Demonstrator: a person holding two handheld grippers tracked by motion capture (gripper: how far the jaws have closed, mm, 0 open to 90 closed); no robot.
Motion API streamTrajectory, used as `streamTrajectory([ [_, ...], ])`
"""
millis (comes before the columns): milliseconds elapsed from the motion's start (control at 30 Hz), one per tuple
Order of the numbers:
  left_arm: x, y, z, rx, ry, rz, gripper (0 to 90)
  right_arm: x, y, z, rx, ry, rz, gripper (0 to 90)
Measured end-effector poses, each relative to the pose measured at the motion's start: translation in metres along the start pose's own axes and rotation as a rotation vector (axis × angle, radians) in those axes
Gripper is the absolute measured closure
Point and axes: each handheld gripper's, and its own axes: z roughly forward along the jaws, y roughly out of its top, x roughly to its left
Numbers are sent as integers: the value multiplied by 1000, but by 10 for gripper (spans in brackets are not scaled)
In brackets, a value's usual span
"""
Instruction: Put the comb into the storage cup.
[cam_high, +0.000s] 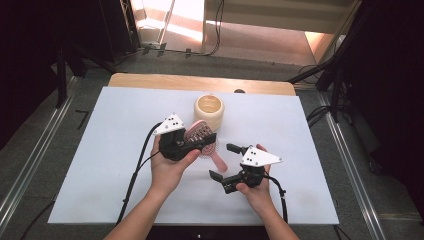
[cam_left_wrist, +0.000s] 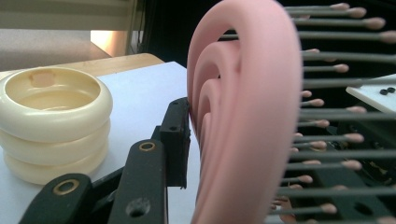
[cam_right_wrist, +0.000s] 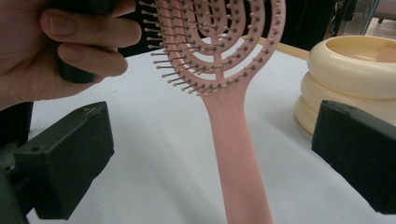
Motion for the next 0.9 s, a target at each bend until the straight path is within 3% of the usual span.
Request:
streamTrajectory([
  [900,9,10,-4,-4,18,11,616,-19,-14,-33,-15,-89,4,0],
])
